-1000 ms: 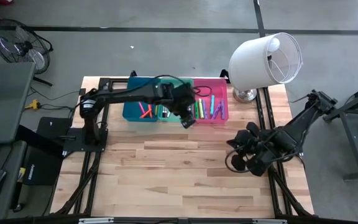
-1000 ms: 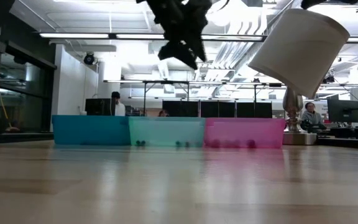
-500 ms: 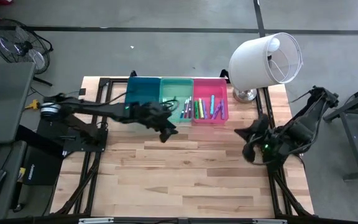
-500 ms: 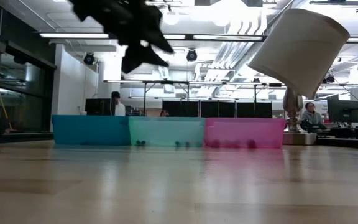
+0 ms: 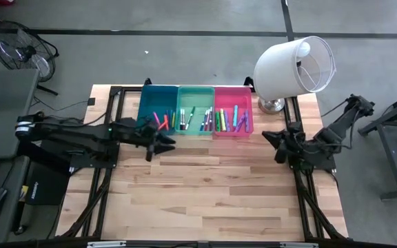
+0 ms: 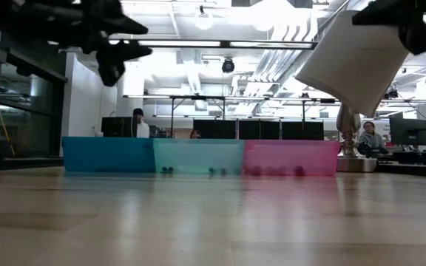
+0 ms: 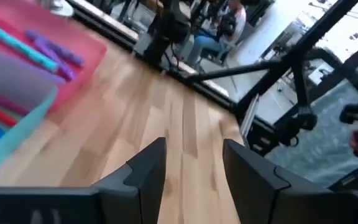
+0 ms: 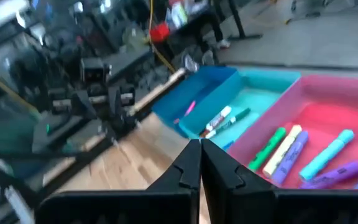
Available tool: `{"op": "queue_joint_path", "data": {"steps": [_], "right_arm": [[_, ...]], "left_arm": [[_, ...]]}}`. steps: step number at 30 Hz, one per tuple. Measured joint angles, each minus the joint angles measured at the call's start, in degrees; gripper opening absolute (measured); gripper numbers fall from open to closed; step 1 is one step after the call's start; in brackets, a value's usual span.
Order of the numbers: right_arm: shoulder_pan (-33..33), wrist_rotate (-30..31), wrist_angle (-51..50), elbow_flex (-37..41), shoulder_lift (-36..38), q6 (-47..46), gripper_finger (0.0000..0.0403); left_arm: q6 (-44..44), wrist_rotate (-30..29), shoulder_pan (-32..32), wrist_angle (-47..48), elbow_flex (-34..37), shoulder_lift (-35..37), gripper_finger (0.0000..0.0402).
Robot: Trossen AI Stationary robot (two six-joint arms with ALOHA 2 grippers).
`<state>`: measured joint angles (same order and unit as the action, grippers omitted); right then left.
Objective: Pick & Place Markers
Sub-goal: Return to Home Position
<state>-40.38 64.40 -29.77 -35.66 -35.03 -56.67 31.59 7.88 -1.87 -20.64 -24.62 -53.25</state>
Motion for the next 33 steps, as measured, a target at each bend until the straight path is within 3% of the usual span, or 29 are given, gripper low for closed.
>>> {"op": "queue_joint_path", "data": {"steps": [11, 19, 24, 33], "right_arm": [[0.61, 6.04, 27.07, 20.30, 13.16, 6.94, 0.0000], [0.93, 13.38, 52.36, 30.13, 14.01, 18.00, 0.0000], [3.91, 10.02, 61.03, 33.29, 11.55, 18.28, 0.0000], [12.98, 2.71, 61.78, 33.20, 5.66, 18.17, 0.0000]], "left_arm": [[3.67, 2.00, -6.76, 0.31, 15.23, 21.63, 0.0156], [6.49, 2.96, -8.65, 3.73, 21.08, 35.35, 0.0156], [9.68, 3.22, -8.63, 6.97, 23.56, 43.81, 0.0156], [7.76, 6.42, -8.63, 11.85, 23.73, 53.02, 0.0156]]}}
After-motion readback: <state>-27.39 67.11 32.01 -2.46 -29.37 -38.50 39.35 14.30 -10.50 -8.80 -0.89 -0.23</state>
